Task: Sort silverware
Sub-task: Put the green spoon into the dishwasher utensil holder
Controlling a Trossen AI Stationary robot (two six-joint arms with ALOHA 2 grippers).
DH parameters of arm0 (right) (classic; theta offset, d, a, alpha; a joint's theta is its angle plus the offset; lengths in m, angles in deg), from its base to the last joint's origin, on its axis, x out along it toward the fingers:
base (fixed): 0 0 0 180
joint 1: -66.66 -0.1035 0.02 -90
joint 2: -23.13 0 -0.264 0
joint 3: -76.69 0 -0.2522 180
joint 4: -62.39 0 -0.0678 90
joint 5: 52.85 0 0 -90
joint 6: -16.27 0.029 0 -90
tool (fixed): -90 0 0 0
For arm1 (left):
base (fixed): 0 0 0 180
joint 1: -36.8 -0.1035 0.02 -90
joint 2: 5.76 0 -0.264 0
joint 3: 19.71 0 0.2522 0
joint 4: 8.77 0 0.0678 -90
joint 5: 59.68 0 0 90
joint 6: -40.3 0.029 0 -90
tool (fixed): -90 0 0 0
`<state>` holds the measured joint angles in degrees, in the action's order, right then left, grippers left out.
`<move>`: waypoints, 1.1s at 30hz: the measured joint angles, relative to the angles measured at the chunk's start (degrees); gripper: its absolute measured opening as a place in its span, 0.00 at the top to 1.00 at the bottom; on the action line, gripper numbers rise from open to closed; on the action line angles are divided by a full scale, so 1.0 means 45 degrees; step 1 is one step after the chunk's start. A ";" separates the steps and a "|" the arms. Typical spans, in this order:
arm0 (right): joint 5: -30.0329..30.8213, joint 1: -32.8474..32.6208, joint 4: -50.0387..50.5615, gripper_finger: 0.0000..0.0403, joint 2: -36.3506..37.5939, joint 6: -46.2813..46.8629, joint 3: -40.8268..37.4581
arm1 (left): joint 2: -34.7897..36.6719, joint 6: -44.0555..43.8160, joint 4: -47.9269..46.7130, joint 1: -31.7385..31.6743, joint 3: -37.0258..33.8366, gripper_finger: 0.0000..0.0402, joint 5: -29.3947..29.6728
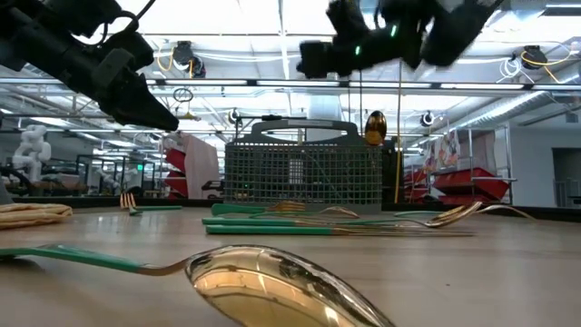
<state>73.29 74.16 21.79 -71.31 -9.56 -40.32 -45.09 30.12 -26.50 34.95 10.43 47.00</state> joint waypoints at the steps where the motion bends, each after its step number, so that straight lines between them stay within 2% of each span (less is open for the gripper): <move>1: -0.0014 -0.0347 0.1716 0.53 0.0396 0.0099 0.0301 | 0.0000 0.0000 0.0000 0.0000 0.0000 0.67 0.0000; 4: -0.0142 -0.1364 0.7728 0.53 0.0928 0.1668 0.1772 | 0.0000 0.0005 0.0000 0.0000 0.0000 0.67 -0.0005; 6: -0.0741 -0.1971 1.1428 0.53 0.0933 0.3186 0.2920 | 0.0000 0.0005 -0.0002 0.0000 0.0000 0.67 -0.0005; 8: -0.1722 -0.2495 1.4237 0.53 0.0801 0.4619 0.3885 | 0.0000 0.0000 -0.0029 0.0000 0.0000 0.67 -0.0078; 10: -0.2557 -0.2993 1.5941 0.53 0.0565 0.5777 0.4549 | 0.0000 0.0005 -0.0034 0.0000 0.0000 0.67 -0.0282; 12: -0.3060 -0.3471 1.6826 0.53 0.0299 0.6379 0.4807 | 0.0000 0.0000 -0.0028 0.0000 0.0000 0.67 -0.0557; 16: -0.3152 -0.4209 1.8818 0.53 -0.0367 0.7113 0.4824 | 0.0000 -0.0028 -0.0044 0.0000 -0.0001 0.67 -0.1078; 21: -0.4134 -0.4335 2.1467 0.53 -0.1459 0.9039 0.4809 | 0.0000 -0.0341 -0.0257 0.0000 -0.0004 0.67 -0.1205; 29: -0.5630 -0.4302 2.2397 0.53 -0.2322 0.9212 0.4809 | 0.0001 -0.0359 -0.0294 -0.0001 -0.0002 0.67 -0.1229; 33: -0.5736 -0.4208 2.2471 0.53 -0.2315 0.9046 0.4519 | 0.0005 -0.0350 -0.0296 0.0000 -0.0004 0.67 -0.1229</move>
<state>47.48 55.23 122.91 -81.73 31.15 -19.98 -45.07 28.55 -27.83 34.95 10.41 41.47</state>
